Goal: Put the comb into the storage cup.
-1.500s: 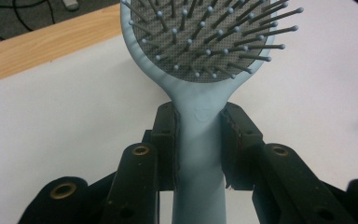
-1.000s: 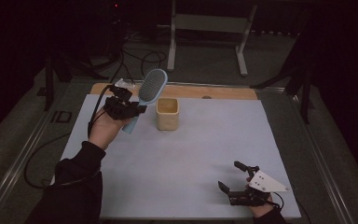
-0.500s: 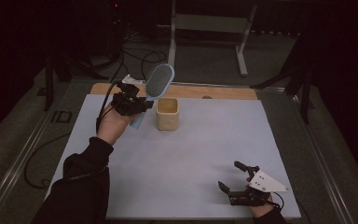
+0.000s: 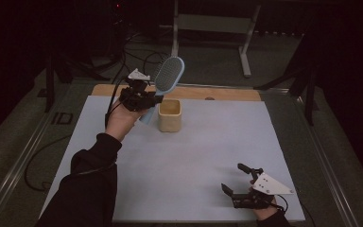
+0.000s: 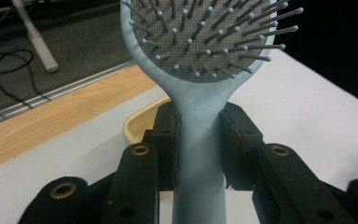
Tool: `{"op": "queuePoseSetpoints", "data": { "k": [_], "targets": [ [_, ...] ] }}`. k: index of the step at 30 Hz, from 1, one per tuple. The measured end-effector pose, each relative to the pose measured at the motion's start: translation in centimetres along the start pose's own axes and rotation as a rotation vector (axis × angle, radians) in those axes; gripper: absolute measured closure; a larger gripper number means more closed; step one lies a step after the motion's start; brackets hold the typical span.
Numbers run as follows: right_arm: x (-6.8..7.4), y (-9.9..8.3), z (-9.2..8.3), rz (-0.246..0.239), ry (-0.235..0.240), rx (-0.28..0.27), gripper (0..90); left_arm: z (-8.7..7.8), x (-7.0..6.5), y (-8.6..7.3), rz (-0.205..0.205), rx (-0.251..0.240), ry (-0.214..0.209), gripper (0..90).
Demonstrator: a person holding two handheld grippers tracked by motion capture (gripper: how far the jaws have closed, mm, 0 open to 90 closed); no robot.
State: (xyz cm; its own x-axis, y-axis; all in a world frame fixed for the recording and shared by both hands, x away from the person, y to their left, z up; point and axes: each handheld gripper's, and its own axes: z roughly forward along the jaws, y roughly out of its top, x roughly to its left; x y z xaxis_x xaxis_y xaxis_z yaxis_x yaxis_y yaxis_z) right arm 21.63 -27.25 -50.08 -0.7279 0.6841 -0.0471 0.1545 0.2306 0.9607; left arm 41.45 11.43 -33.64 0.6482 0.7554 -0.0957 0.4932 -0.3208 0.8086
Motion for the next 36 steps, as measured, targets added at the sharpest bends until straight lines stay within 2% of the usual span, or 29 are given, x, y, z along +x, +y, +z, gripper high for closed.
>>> {"op": "queuePoseSetpoints", "data": {
  "k": [2,8,17,22,26,29,31,36],
  "targets": [
    [0.0,0.0,0.0,0.002,0.0,0.001,8.8,0.2,0.0,0.1,-0.008,-0.009,-0.012,70.1],
    [0.0,0.0,0.0,0.001,0.003,0.001,8.8,0.8,-0.2,0.5,0.001,-0.032,-0.018,70.1],
    [0.0,0.0,0.0,0.004,0.004,0.001,8.8,1.8,-0.1,1.2,-0.011,-0.105,-0.036,70.1],
    [0.0,0.0,-0.1,0.003,0.005,0.0,8.8,2.5,0.0,1.3,-0.016,-0.13,-0.048,70.1],
    [-0.1,-0.1,-0.1,0.005,0.005,-0.001,8.8,3.3,0.6,1.0,-0.036,-0.178,-0.073,70.0],
    [-0.1,-0.1,-0.1,0.007,0.006,-0.001,8.8,3.7,0.8,1.0,-0.049,-0.197,-0.078,70.1],
    [-0.1,-0.1,-0.1,0.009,0.007,-0.002,8.9,3.9,0.8,0.9,-0.045,-0.208,-0.062,70.0],
    [-0.1,0.0,-0.1,0.006,0.006,-0.004,8.9,4.4,1.1,1.0,-0.054,-0.237,-0.062,70.1]
  ]
}}
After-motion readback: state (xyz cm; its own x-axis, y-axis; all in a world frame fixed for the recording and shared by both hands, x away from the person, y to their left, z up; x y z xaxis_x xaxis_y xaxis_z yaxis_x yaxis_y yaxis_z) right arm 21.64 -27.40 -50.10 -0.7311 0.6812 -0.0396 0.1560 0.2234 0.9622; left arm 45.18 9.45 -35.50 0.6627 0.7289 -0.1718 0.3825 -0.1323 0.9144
